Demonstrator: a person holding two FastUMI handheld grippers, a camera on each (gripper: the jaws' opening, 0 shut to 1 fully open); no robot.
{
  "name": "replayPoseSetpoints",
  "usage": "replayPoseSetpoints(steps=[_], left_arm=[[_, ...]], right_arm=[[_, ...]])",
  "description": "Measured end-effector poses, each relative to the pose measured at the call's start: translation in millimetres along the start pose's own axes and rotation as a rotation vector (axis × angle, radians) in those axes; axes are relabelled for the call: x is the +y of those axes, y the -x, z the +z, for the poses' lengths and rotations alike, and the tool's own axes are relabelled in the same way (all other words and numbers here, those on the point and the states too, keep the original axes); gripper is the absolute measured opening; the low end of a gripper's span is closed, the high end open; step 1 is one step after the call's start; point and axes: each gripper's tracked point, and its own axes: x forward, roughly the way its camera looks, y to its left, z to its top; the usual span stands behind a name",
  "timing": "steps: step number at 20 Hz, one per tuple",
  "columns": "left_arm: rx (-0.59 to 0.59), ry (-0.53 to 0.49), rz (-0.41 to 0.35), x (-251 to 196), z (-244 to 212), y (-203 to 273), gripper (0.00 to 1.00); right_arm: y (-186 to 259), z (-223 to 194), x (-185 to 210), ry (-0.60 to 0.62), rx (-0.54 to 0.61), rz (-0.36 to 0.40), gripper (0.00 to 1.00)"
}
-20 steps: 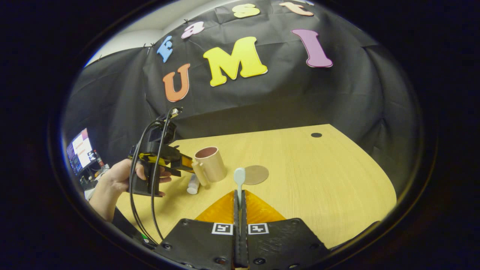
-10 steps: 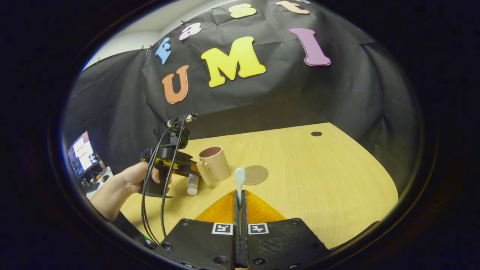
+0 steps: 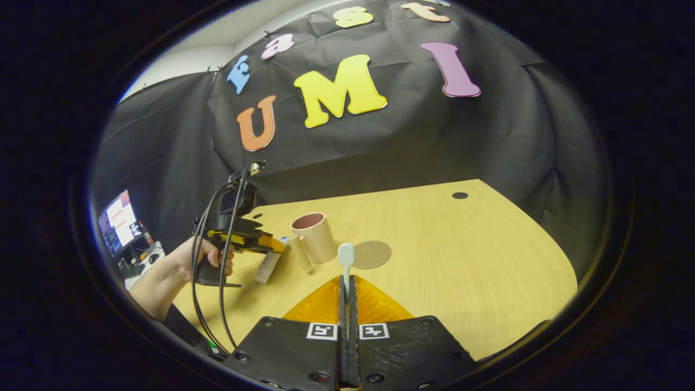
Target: Put the toothbrush and toothpaste on the desktop into the cup, then pick up the cup and place it on the coaster on the desktop.
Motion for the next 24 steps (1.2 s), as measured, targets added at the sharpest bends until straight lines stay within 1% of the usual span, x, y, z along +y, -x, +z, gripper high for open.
replayPoseSetpoints(steps=[1, 2, 3, 6, 9, 11, 12, 13, 14, 15, 17, 18, 20, 24], left_arm=[[-0.021, 0.0, -0.01, -4.2, 9.6, 8.0, 0.37], [-0.047, 0.006, -0.021, 18.5, -19.4, 20.4, 0.36], [-0.074, 0.01, -0.03, -0.3, 9.4, 24.9, 0.35], [-0.175, 0.002, -0.029, -5.5, 35.3, 57.2, 0.35], [-0.304, -0.05, -0.034, -18.5, 63.7, 92.0, 0.35], [-0.386, -0.074, -0.076, -40.2, 85.6, 114.7, 0.35], [-0.436, -0.075, -0.112, -55.6, 97.3, 123.5, 0.35], [-0.496, -0.063, -0.155, -71.9, 112.3, 129.5, 0.38], [-0.59, -0.061, -0.207, -92.1, 133.1, 134.3, 0.34], [-0.627, -0.069, -0.217, -97.7, 144.2, 133.5, 0.34], [-0.653, -0.078, -0.238, -110.7, 151.3, 122.7, 0.34], [-0.659, -0.065, -0.253, -116.7, 155.0, 114.9, 0.34], [-0.67, -0.037, -0.254, -119.3, 158.2, 101.5, 0.35], [-0.644, -0.012, -0.242, -117.2, 154.8, 78.0, 0.36]], right_arm=[[0.8, 1.0, 1.0, -0.002, -0.002, 0.0, 0.0], [1.9, 0.8, 2.5, -0.002, -0.004, 0.003, 0.0], [3.4, 1.6, 4.3, 0.001, -0.008, 0.004, 0.0], [7.2, 3.1, 8.0, 0.014, -0.017, 0.009, 0.0], [10.5, 3.7, 11.5, 0.022, -0.027, 0.014, 0.0], [12.1, 5.3, 12.5, 0.024, -0.03, 0.018, 0.0], [12.5, 6.5, 12.9, 0.025, -0.033, 0.019, 0.0], [13.3, 7.4, 12.3, 0.026, -0.036, 0.018, 0.0], [14.3, 7.6, 10.2, 0.022, -0.036, 0.021, 0.0], [15.4, 7.2, 9.8, 0.018, -0.034, 0.023, 0.0], [18.6, 7.8, 3.3, 0.015, -0.036, 0.014, 0.0], [19.7, 9.6, -0.7, 0.011, -0.039, 0.008, 0.0], [20.4, 12.7, -7.0, 0.004, -0.047, -0.003, 0.0], [19.6, 14.6, -16.0, -0.002, -0.047, -0.016, 0.0]])
